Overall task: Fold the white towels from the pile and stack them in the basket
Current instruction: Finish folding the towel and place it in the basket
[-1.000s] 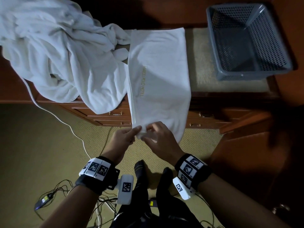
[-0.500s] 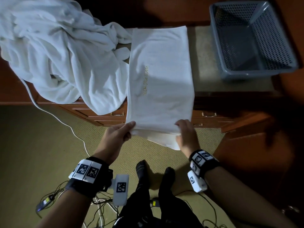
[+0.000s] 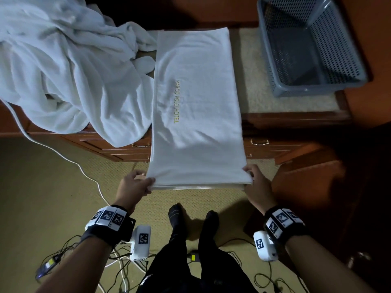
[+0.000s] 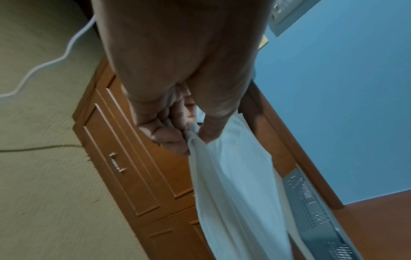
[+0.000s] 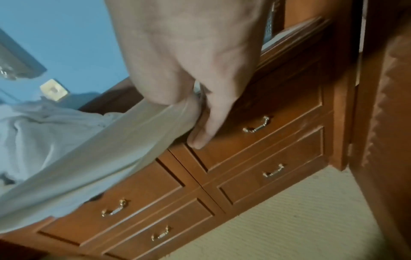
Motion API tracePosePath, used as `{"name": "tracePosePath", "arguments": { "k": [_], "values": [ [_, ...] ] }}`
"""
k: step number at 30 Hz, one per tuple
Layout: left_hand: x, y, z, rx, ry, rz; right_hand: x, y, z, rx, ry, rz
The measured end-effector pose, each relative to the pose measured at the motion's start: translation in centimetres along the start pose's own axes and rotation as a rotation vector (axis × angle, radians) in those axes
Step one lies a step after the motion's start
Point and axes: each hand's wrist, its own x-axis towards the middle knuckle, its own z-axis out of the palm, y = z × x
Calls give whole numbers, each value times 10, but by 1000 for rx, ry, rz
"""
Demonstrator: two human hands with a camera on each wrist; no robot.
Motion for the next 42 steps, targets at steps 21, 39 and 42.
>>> {"name": "tracePosePath", "arguments": {
  "k": [21,39,42],
  "values": [
    [58,-41,26,430,-112,-76,44,52,-1,-206,-86,182],
    [155,173,31,297,73,205,210,-134,-40,-51,21,17],
    [207,210,41,380,109,183,266,-155,-40,-148,37,70]
  ]
}}
